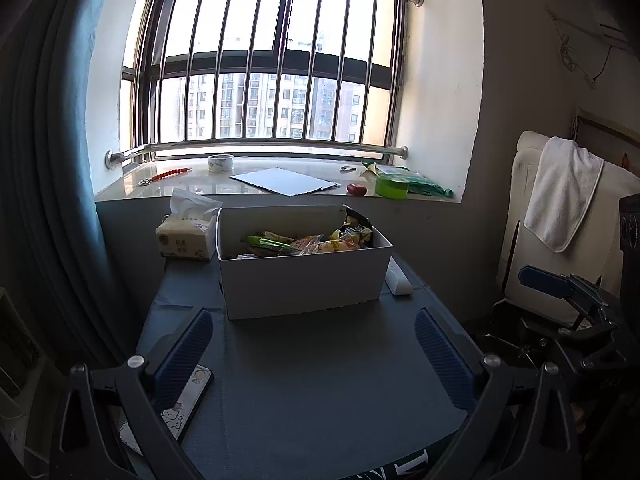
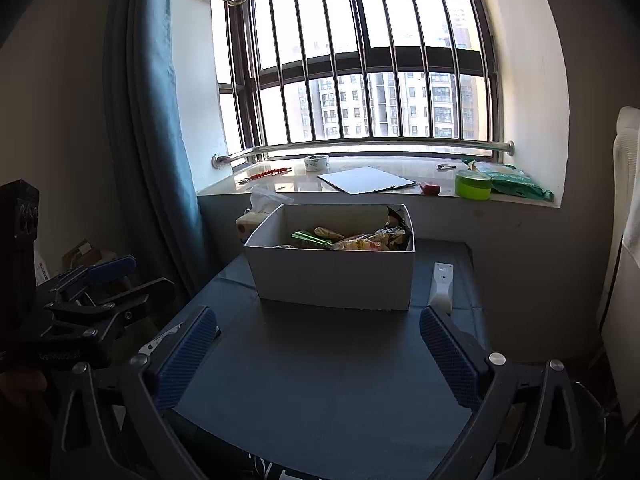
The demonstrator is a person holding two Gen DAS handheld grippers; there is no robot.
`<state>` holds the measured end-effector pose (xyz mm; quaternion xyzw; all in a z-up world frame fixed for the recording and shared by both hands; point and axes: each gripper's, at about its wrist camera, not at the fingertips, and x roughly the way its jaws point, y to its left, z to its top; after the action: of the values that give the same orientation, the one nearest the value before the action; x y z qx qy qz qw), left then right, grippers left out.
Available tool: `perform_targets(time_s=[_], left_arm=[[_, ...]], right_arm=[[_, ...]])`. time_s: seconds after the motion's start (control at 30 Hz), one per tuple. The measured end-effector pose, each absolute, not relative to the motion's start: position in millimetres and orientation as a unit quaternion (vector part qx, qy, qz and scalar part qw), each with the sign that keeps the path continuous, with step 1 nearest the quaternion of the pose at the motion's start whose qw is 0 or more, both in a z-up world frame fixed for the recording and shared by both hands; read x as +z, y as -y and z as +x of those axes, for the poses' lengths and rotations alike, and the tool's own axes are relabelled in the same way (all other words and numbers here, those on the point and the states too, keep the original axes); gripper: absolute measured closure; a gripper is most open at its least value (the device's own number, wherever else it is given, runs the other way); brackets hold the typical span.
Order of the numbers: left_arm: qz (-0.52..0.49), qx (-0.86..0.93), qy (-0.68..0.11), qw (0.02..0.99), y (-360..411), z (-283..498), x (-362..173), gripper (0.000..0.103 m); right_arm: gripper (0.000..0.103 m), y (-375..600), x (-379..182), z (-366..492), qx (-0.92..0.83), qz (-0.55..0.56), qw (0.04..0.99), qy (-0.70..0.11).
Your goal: Organize snacks
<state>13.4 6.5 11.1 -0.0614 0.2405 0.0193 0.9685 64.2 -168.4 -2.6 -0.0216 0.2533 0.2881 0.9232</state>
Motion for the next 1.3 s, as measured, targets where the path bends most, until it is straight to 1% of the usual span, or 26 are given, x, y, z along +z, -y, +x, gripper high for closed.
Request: perform_targets(time_s=[1.3], left_arm=[[-0.058,0.019,-0.242,0.968,-4.4,12.6,9.3,0.000]], right_arm=[[0.000,166.8,-2.3,61.9,0.289,-0.022,0.923,-0.255]])
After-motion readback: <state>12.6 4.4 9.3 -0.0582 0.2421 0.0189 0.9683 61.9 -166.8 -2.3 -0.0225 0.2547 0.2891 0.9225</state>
